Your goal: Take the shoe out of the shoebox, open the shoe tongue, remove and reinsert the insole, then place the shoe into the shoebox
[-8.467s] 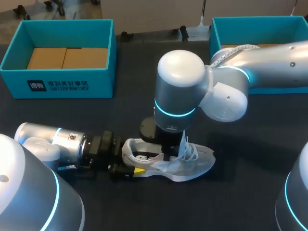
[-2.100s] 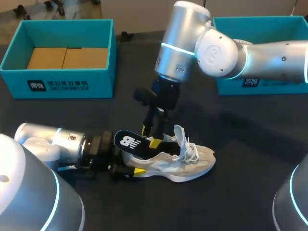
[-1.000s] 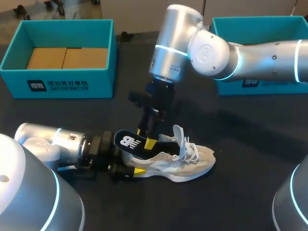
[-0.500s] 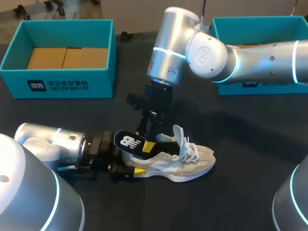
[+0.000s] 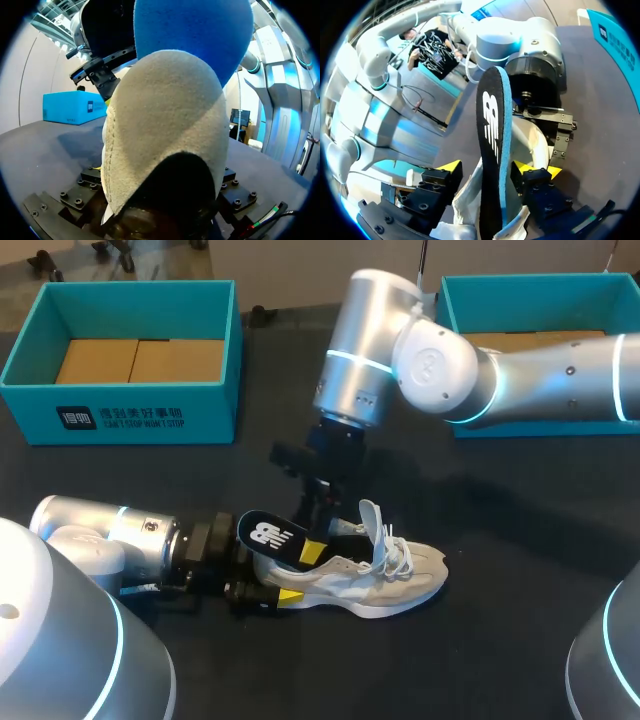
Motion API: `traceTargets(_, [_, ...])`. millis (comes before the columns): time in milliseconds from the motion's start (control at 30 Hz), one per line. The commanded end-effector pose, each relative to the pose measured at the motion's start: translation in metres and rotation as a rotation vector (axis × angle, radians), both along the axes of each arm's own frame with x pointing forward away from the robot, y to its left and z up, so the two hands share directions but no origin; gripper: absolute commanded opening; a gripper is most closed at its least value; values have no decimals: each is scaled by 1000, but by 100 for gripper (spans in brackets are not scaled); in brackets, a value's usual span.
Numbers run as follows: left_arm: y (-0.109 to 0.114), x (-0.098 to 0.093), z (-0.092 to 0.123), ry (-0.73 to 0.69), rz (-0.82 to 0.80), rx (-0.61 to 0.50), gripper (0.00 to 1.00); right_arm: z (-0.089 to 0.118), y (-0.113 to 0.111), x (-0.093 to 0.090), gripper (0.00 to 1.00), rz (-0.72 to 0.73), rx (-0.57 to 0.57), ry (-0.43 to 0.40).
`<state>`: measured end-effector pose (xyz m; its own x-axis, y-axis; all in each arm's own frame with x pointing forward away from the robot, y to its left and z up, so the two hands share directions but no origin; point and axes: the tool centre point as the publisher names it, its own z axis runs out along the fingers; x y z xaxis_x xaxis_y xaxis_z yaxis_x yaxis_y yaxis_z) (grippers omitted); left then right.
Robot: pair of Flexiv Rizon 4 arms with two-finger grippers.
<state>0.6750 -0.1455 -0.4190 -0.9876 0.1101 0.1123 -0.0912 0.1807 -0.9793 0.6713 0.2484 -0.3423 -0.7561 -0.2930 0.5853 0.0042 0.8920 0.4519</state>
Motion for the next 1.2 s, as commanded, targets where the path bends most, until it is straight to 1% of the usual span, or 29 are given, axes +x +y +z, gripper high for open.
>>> traceTargets(33, [0,0,0,0,1,1,0,2,-3,-3,45,-7,5,-8])
traceTargets(200, [0,0,0,0,1,1,0,4,-1,-1,42,-5,10,-12])
traceTargets(300, [0,0,0,0,1,1,0,6,0,0,38,-8,19,-12])
traceTargets(667, [0,0,0,0,1,1,0,8,7,2,37,-3,33,-9])
traceTargets(767, [0,0,0,0,1,1,0,7,7,2,35,-5,34,-7])
traceTargets(800, [0,0,0,0,1,1,0,7,7,3,33,-5,36,-6])
traceTargets(833, [0,0,0,0,1,1,0,7,7,3,29,-6,36,-6])
traceTargets(867, [0,0,0,0,1,1,0,6,7,3,9,-8,36,-6])
traceTargets(900, [0,0,0,0,1,1,0,6,7,4,0,-10,37,-6])
traceTargets(1100, [0,0,0,0,1,1,0,5,6,5,0,-30,33,-7])
traceTargets(1200, [0,0,0,0,1,1,0,9,7,6,0,-46,46,-23])
